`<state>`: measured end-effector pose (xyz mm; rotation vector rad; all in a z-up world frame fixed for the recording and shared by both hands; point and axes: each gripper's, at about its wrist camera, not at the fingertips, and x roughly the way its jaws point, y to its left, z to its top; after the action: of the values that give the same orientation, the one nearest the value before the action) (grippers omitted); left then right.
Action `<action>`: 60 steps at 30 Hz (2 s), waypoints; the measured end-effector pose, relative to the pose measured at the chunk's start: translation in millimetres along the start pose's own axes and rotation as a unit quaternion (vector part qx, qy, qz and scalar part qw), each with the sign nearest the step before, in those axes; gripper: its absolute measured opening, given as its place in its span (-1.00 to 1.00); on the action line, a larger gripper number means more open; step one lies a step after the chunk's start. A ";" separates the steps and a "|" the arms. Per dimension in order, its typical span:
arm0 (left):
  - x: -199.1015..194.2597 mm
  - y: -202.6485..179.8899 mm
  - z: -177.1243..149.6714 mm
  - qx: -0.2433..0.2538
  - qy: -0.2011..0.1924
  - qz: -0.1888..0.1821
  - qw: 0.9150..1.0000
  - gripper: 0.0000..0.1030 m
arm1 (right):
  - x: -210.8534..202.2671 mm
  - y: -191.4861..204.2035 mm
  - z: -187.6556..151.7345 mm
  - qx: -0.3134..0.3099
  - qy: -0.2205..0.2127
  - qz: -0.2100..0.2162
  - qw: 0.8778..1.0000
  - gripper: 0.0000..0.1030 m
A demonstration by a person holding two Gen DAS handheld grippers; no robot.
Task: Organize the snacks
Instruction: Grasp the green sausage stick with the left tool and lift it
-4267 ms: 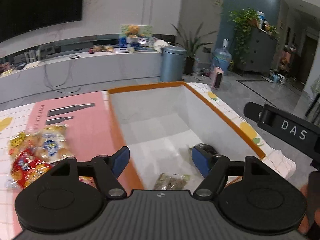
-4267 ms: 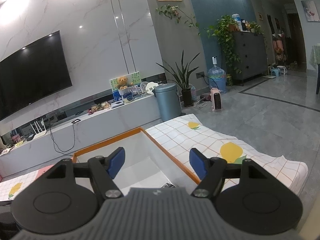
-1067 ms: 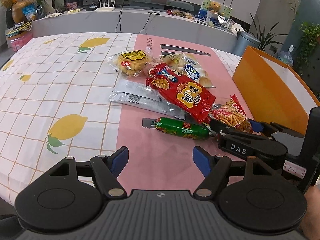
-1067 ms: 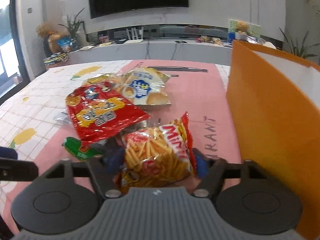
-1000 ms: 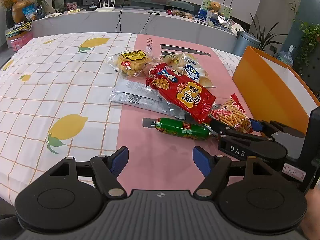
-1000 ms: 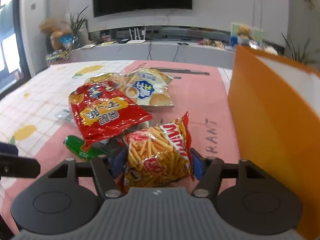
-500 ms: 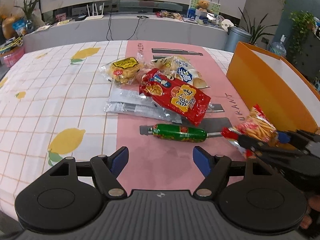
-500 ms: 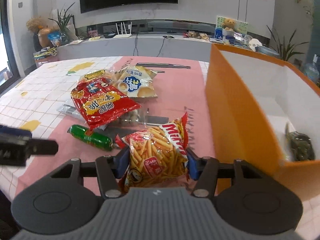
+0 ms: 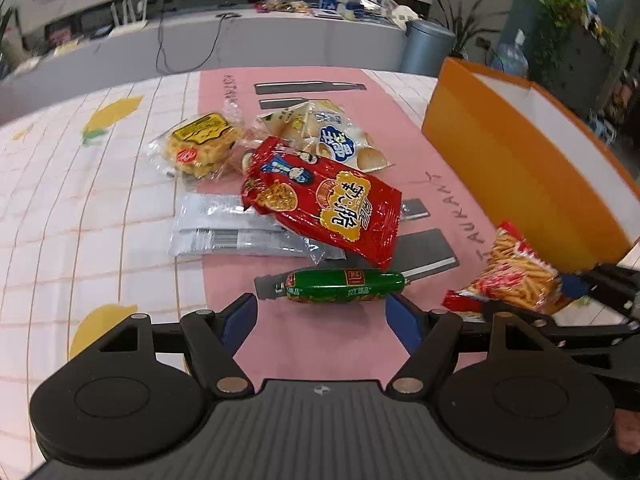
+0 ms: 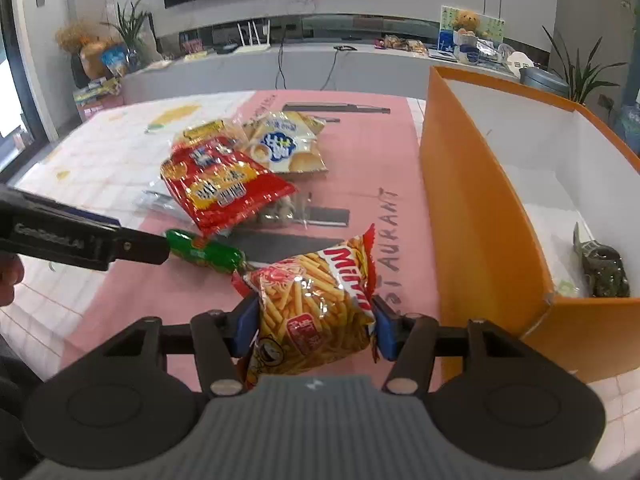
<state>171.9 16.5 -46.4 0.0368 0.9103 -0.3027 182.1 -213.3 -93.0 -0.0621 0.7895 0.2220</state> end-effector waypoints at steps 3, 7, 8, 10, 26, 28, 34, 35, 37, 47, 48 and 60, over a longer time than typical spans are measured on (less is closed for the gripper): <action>4.7 -10.7 0.3 0.049 -0.013 0.008 0.999 0.65 | 3.7 -4.1 -2.1 0.004 0.011 -0.006 1.000 0.09; 3.3 -15.2 3.6 0.091 -0.036 -0.006 0.995 0.64 | 10.4 -8.0 -3.5 0.016 0.027 -0.003 1.000 0.09; 3.7 -16.1 5.6 0.095 -0.036 -0.008 0.995 0.64 | 11.6 -7.3 -3.9 0.014 0.027 -0.004 1.000 0.10; 6.0 -18.7 10.2 0.101 -0.036 -0.013 0.994 0.64 | 13.1 -6.8 -3.5 0.011 0.026 -0.007 1.000 0.10; 42.9 -36.5 1.8 0.157 -0.009 0.037 0.987 0.50 | 13.2 -2.2 -4.0 0.005 0.024 -0.007 1.000 0.13; 45.8 -38.6 0.9 0.158 -0.012 0.050 0.986 0.48 | 13.1 -3.3 -4.3 0.011 0.024 -0.008 1.000 0.13; 47.4 -35.5 2.0 0.120 0.000 0.047 0.992 -0.10 | 13.7 -2.3 -5.0 0.009 0.021 -0.011 1.000 0.13; 46.3 -34.7 2.3 0.113 0.006 0.043 0.993 -0.13 | 13.5 -1.8 -5.1 0.008 0.021 -0.012 1.000 0.13; 44.4 -36.0 1.2 0.114 0.013 0.045 0.992 -0.20 | 13.5 -1.2 -4.8 0.007 0.020 -0.013 1.000 0.13; 29.4 -25.7 -5.8 0.040 0.028 0.047 0.998 -0.30 | 10.9 2.1 -4.2 -0.001 0.015 -0.018 1.000 0.10; 27.1 -24.3 -6.4 0.034 0.028 0.047 0.998 -0.31 | 10.1 2.2 -3.8 -0.001 0.013 -0.018 1.000 0.09; -11.3 -16.6 -15.7 -0.034 0.019 0.022 0.999 -0.36 | -15.3 6.6 4.7 -0.002 -0.033 0.001 0.999 0.08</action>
<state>148.7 5.8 -45.6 -0.0009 0.9549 -0.2309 173.5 -208.9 -78.7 -0.0568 0.7243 0.2271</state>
